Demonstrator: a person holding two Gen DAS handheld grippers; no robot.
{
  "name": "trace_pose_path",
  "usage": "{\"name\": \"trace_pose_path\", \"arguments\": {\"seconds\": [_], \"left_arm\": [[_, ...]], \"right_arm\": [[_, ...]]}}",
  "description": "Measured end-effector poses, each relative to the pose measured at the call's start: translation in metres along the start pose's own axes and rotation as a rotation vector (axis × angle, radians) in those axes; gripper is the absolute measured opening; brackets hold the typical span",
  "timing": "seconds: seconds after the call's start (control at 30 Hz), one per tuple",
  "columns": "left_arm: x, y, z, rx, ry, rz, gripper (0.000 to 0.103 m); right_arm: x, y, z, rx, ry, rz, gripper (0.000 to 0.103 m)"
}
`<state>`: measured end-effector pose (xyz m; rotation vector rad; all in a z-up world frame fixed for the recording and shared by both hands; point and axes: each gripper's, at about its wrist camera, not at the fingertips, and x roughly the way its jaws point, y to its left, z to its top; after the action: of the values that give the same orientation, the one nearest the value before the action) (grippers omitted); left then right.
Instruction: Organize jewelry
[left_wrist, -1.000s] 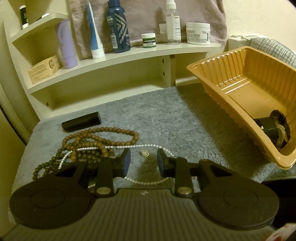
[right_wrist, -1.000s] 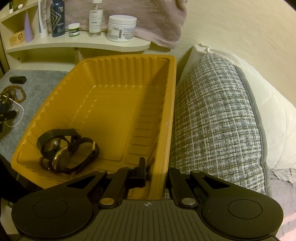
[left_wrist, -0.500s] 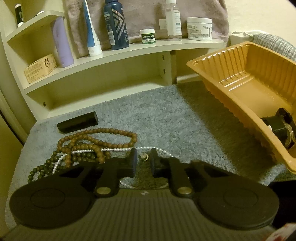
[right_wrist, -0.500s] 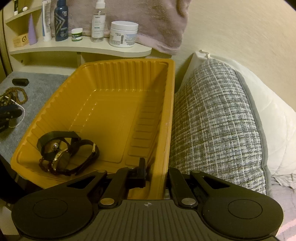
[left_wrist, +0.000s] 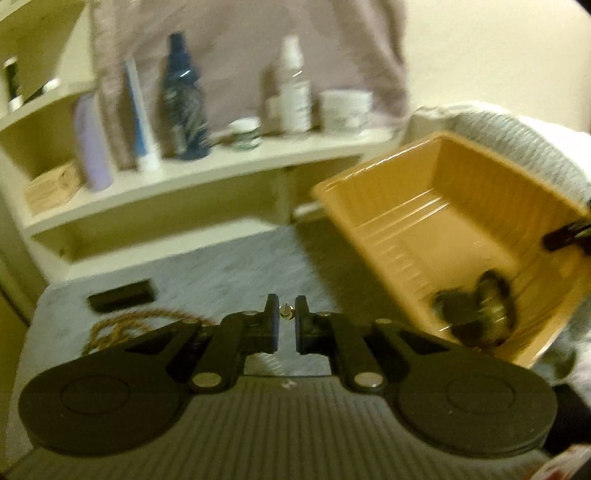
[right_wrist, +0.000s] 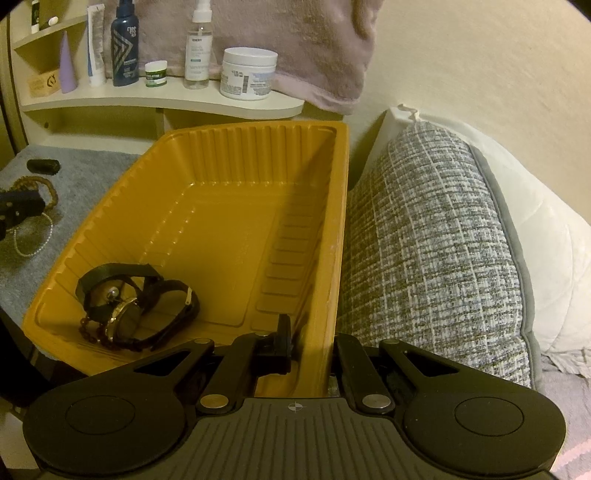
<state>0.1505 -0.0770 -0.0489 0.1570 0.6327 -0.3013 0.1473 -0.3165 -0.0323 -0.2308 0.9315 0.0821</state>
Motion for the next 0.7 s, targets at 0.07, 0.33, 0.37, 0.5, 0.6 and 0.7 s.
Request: {"name": "trace_pose_path", "arguments": {"seconds": [0.07, 0.33, 0.37, 0.5, 0.6, 0.7], "left_arm": [[-0.002, -0.010, 0.006, 0.015, -0.016, -0.035, 0.007], [-0.005, -0.051, 0.022, 0.076, -0.052, -0.145, 0.007], [-0.005, -0.054, 0.023, 0.082, -0.055, -0.150, 0.007], [-0.002, -0.066, 0.026, 0.100, -0.061, -0.169, 0.007], [0.001, -0.072, 0.027, 0.111, -0.059, -0.177, 0.007], [0.005, -0.076, 0.026, 0.122, -0.054, -0.182, 0.007]], "right_arm": [[-0.001, 0.001, 0.000, 0.000, -0.003, 0.000, 0.005], [-0.004, 0.001, -0.001, -0.001, -0.015, 0.004, 0.005], [-0.004, 0.001, 0.000, -0.001, -0.016, 0.004, 0.005], [-0.005, 0.002, 0.000, -0.007, -0.018, 0.001, 0.005], [-0.004, 0.002, 0.000, -0.005, -0.018, 0.001, 0.005], [-0.004, 0.002, 0.000, -0.004, -0.017, 0.002, 0.005]]}}
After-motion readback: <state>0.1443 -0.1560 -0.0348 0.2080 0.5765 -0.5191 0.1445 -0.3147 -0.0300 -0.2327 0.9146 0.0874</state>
